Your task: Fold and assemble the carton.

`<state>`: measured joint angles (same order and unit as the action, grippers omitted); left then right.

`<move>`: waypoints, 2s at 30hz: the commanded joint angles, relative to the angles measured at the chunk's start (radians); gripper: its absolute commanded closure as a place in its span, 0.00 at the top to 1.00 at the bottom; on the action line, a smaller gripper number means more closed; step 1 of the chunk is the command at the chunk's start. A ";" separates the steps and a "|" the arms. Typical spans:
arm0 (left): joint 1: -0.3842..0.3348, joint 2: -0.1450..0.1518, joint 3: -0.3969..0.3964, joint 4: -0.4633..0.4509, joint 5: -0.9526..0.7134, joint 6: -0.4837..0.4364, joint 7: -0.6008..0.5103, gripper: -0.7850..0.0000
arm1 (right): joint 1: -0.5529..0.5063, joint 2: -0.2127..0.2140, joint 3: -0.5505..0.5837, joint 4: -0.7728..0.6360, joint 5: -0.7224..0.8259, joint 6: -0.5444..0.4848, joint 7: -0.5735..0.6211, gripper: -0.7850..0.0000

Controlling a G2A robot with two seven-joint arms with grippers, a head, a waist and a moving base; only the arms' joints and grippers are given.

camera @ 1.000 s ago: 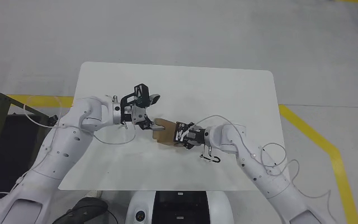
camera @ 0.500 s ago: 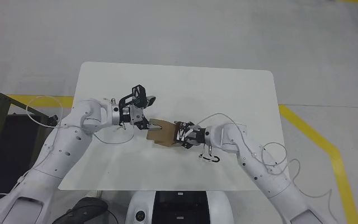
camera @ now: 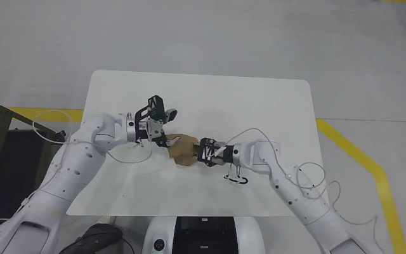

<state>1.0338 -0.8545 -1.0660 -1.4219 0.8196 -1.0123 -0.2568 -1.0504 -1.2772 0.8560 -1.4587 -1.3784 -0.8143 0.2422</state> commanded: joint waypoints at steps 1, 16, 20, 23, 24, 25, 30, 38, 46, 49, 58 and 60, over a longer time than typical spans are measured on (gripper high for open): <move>-0.001 0.002 0.009 0.002 -0.019 0.000 0.001 1.00 | 0.000 0.001 0.002 0.000 -0.003 0.005 -0.015 0.00; -0.021 0.020 0.026 0.003 -0.047 0.000 -0.005 1.00 | 0.002 0.002 -0.005 0.039 -0.008 0.015 -0.072 0.00; -0.019 0.020 0.025 0.015 -0.027 0.000 -0.005 1.00 | -0.001 0.005 -0.003 0.044 -0.008 -0.004 -0.091 0.12; -0.014 0.019 0.023 0.020 -0.011 0.002 -0.002 1.00 | -0.006 0.009 -0.002 0.042 -0.011 -0.019 -0.096 0.68; -0.011 0.019 0.021 0.021 -0.006 0.001 0.000 1.00 | -0.007 0.010 -0.001 0.041 -0.012 -0.021 -0.097 0.97; -0.008 0.020 0.018 0.022 -0.002 0.001 0.002 1.00 | -0.009 0.011 0.001 0.041 -0.013 -0.022 -0.099 1.00; 0.005 0.022 0.004 0.027 0.009 0.000 0.005 1.00 | -0.004 0.014 0.010 0.046 -0.022 -0.020 -0.118 1.00; 0.016 0.024 0.000 0.017 0.022 0.000 -0.016 1.00 | 0.068 0.002 -0.029 0.123 -0.084 -0.031 -0.226 1.00; 0.014 0.024 -0.007 0.021 0.014 0.001 -0.026 1.00 | 0.209 -0.044 -0.141 0.302 -0.129 -0.090 -0.373 1.00; 0.015 0.024 -0.012 0.020 0.010 0.002 -0.033 1.00 | 0.266 -0.067 -0.185 0.372 -0.157 -0.096 -0.433 1.00; 0.023 0.026 -0.024 0.012 -0.004 0.015 -0.053 1.00 | 0.386 -0.148 -0.313 0.583 -0.201 -0.098 -0.598 1.00; 0.024 0.026 -0.026 0.009 -0.006 0.019 -0.059 1.00 | 0.403 -0.166 -0.334 0.630 -0.207 -0.093 -0.629 1.00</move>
<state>1.0570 -0.8286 -1.0909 -1.4108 0.8147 -0.9955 -0.3126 -0.6564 -1.4337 0.5334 -0.8571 -1.5824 -0.9093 -0.3692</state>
